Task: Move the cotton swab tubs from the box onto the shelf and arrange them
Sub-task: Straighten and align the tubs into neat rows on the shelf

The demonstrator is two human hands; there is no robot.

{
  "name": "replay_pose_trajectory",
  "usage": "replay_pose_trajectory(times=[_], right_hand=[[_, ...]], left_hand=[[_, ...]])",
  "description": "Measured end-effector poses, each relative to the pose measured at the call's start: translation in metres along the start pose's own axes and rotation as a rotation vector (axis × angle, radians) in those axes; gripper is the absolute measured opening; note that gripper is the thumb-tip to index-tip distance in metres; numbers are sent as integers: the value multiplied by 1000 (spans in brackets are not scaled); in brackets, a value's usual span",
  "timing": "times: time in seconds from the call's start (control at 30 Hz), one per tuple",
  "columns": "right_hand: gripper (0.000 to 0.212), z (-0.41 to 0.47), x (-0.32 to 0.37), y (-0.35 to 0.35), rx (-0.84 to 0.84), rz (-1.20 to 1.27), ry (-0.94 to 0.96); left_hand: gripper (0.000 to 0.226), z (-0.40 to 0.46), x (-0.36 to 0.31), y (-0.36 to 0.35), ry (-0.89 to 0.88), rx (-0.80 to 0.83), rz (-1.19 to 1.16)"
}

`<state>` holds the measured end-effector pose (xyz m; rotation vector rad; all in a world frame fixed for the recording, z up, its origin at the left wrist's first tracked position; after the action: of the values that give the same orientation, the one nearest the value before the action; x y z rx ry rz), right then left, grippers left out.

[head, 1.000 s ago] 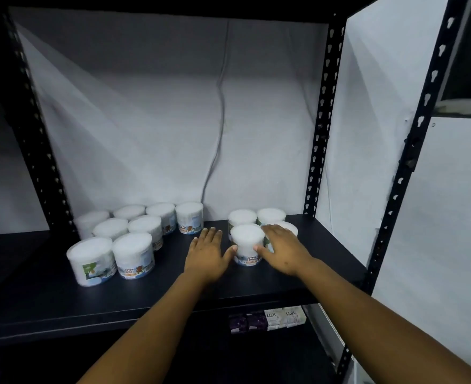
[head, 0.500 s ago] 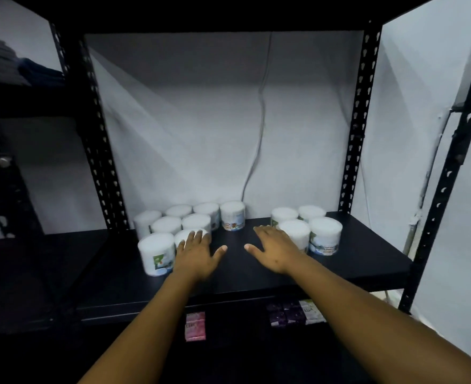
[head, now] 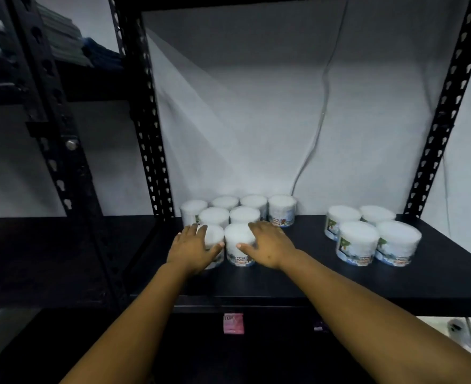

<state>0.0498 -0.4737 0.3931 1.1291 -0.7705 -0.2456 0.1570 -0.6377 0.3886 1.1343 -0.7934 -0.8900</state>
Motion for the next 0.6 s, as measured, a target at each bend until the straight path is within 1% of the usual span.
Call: replay_pose_trajectory(times=[0.1,0.2,0.3,0.37,0.5,0.6], right_hand=[[79,15,2,-9,-9,7,9],[86,26,1,-19,-19,23,-5],[86,33,0,-26,-39,49,-18],[83,35,-1,-31,-50,68,-29],[77,35,-2,-34,-52,130,-39],[76,33,-2,-33,-57,160,-30]], left_hand=[[80,9,8,-5,-2,34,-23],[88,18,12,-12,19,80,-100],[92,25,13,-18,38,102,-159],[90,28,12,-22,56,106,-182],[78,31,12,-26,76,76,-202],[76,30,10,-25,80,68,-211]])
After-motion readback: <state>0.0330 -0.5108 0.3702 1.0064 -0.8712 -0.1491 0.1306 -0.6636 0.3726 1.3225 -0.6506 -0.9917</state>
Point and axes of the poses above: each hand's wrist, its own z-axis towards the middle knuckle, its own y-axis out of the back of the hand, x = y × z, the point moved 4 cm from there along z, towards the middle knuckle, and after that the axes turned 15 degrees about z, right-handed, at the moved point
